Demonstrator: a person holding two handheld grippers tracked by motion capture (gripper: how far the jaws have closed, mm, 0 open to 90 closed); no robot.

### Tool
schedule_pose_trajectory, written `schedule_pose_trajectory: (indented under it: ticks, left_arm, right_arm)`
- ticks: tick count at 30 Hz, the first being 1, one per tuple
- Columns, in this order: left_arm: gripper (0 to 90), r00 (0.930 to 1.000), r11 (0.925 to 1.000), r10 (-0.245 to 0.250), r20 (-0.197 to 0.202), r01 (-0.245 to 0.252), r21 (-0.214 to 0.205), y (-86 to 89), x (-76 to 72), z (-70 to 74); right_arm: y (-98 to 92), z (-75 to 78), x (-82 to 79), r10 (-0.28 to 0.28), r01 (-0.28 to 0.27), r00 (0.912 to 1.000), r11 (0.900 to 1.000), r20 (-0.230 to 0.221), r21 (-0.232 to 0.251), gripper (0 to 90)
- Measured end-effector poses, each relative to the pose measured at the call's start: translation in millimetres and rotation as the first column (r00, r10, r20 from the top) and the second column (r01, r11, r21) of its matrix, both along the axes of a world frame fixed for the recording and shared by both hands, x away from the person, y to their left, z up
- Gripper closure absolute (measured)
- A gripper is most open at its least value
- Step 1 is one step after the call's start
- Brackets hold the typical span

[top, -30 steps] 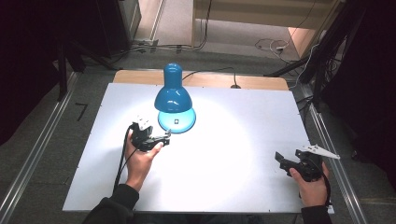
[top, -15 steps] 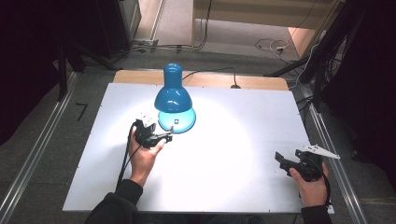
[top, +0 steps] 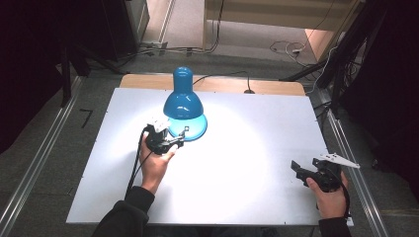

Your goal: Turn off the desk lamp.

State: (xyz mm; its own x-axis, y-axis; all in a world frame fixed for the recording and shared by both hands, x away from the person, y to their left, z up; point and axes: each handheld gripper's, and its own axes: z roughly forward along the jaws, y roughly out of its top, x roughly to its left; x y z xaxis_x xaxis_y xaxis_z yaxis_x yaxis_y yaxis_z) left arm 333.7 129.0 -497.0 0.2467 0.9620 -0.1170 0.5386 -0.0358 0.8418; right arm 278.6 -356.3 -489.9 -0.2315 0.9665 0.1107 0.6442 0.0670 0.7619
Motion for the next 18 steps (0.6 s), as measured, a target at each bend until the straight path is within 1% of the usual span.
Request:
schedule_pose_trajectory:
  ticks: [3, 5, 7, 9, 10, 11, 12, 13, 14, 15, 16, 17, 18]
  left_arm:
    - [37.7, 1.0, 1.0, 0.002, -0.001, -0.002, 0.002, 0.2, 1.8, -1.2]
    - [41.4, 1.0, 1.0, -0.001, 0.001, 0.001, 0.004, -0.1, 2.6, -1.1]
    - [42.9, 1.0, 1.0, -0.003, 0.006, 0.003, 0.008, -1.1, 3.8, -0.8]
    - [46.9, 0.9999, 0.9999, -0.009, 0.008, 0.009, 0.01, -1.7, 4.8, -0.8]
    - [51.8, 0.9999, 0.9999, -0.006, 0.013, 0.006, 0.012, -2.5, 5.3, -0.9]
    - [51.8, 0.9998, 0.9998, -0.014, 0.014, 0.014, 0.016, -2.8, 5.8, -1.0]
    - [58.2, 0.9997, 0.9998, -0.017, 0.019, 0.017, 0.013, -3.5, 6.0, -1.2]
    - [58.2, 0.9995, 0.9997, -0.021, 0.022, 0.02, 0.014, -3.8, 6.4, -1.3]
    - [65.5, 0.9994, 0.9997, -0.023, 0.026, 0.023, 0.01, -4.5, 6.9, -1.6]
    - [65.5, 0.9992, 0.9996, -0.027, 0.029, 0.026, 0.01, -5.0, 7.2, -1.8]
    - [68.4, 0.999, 0.9995, -0.03, 0.033, 0.03, 0.013, -5.5, 7.7, -2.1]
    - [74.1, 0.9987, 0.9991, -0.039, 0.034, 0.038, 0.016, -5.8, 8.2, -2.3]
    - [74.1, 0.9984, 0.999, -0.041, 0.039, 0.041, 0.018, -6.3, 8.7, -2.6]
  right_arm:
    - [0.1, -0.1, 0.0, -0.004, 0.004, 1.0, 1.0, -0.004, 0.002, 11.7]
    - [0.0, -0.2, 0.3, -0.004, 0.004, 1.0, 1.0, -0.005, 0.0, 11.8]
    - [0.2, -0.3, 0.3, -0.002, 0.002, 1.0, 1.0, -0.004, -0.001, 11.8]
    - [0.2, -0.2, 0.4, 0.0, 0.0, 1.0, 1.0, -0.002, -0.001, 11.8]
    - [0.3, -0.1, 0.2, -0.002, 0.002, 1.0, 1.0, -0.003, 0.0, 11.8]
    - [0.3, -0.1, 0.2, -0.002, 0.002, 1.0, 1.0, -0.003, 0.0, 11.8]
    - [0.2, 0.0, 0.2, -0.002, 0.002, 1.0, 1.0, -0.003, 0.0, 11.8]
    - [0.2, 0.0, 0.2, -0.002, 0.002, 1.0, 1.0, -0.003, 0.0, 11.8]
    - [0.2, -0.1, 0.2, -0.002, 0.002, 1.0, 1.0, -0.003, 0.0, 11.8]
    - [0.2, -0.1, 0.2, -0.002, 0.002, 1.0, 1.0, -0.003, 0.0, 11.8]
    - [0.1, -0.1, 0.2, -0.002, 0.002, 1.0, 1.0, -0.004, 0.0, 11.8]
    - [0.1, -0.3, 0.3, -0.002, 0.002, 1.0, 1.0, -0.004, 0.0, 11.9]
    - [0.1, -0.3, 0.3, -0.002, 0.002, 1.0, 1.0, -0.004, 0.0, 11.9]
